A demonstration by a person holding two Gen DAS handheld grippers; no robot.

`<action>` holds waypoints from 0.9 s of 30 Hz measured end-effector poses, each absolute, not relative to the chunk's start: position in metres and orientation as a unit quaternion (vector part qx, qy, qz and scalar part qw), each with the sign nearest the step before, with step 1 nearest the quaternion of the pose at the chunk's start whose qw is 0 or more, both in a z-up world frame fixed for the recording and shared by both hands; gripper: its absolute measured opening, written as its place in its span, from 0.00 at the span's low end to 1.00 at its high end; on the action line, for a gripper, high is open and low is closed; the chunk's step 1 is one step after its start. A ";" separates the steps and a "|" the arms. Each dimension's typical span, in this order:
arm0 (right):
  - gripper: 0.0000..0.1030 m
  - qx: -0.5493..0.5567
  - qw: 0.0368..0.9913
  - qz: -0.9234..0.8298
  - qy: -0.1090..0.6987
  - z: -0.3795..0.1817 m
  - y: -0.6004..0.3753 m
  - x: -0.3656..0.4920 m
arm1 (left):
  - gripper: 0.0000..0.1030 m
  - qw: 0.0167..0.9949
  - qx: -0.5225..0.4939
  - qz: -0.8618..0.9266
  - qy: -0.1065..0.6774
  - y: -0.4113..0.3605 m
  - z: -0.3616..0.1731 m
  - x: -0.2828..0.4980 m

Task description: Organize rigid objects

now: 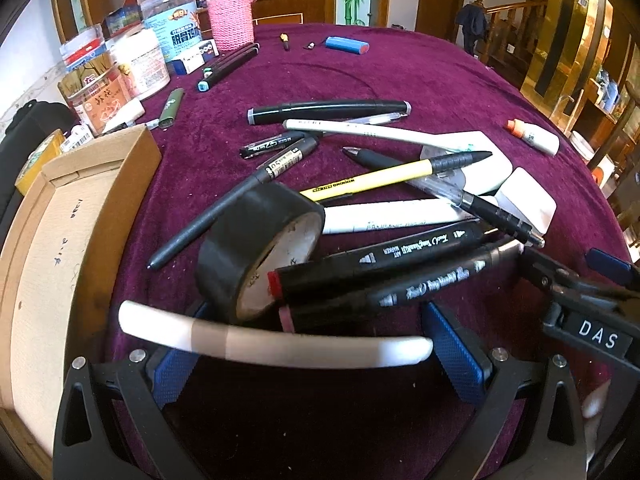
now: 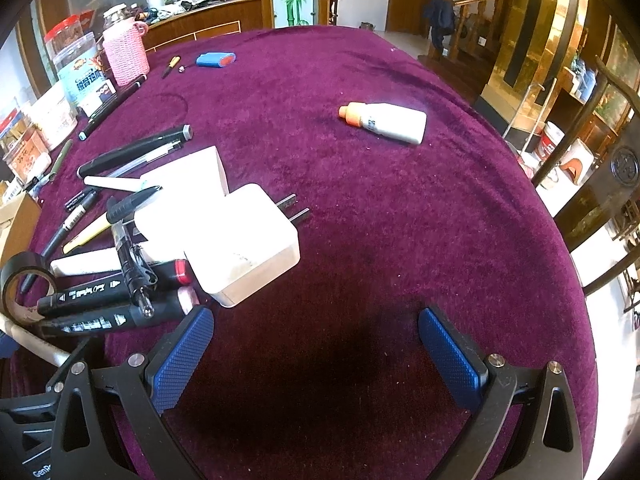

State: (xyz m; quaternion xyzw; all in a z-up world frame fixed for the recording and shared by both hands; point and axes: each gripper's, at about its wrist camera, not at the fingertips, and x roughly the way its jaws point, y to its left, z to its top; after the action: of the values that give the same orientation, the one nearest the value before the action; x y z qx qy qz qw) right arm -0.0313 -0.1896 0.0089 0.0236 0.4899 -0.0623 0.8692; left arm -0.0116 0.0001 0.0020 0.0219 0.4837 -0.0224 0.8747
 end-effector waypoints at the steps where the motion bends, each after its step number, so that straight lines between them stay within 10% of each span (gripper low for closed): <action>1: 0.99 0.021 0.869 -0.061 0.491 0.009 -0.189 -0.032 | 1.00 0.875 0.022 -0.022 0.484 0.000 0.002 -0.011; 9: 0.99 -0.007 0.883 -0.066 0.465 0.034 -0.193 -0.069 | 0.99 0.895 -0.010 -0.031 0.446 0.021 0.024 -0.044; 18: 0.99 0.001 0.983 -0.043 0.181 0.149 -0.208 -0.161 | 1.00 0.976 -0.076 -0.035 0.202 0.094 0.126 -0.137; 27: 0.99 0.004 0.962 -0.013 0.272 0.140 -0.208 -0.086 | 1.00 0.923 -0.109 -0.005 0.368 0.115 0.078 -0.104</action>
State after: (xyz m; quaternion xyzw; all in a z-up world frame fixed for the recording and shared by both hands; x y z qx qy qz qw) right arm -0.0860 -0.2083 0.1402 0.0038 0.2721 -0.0128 0.9622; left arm -0.1044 0.1146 0.0776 -0.1092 0.3679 -0.0054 0.9234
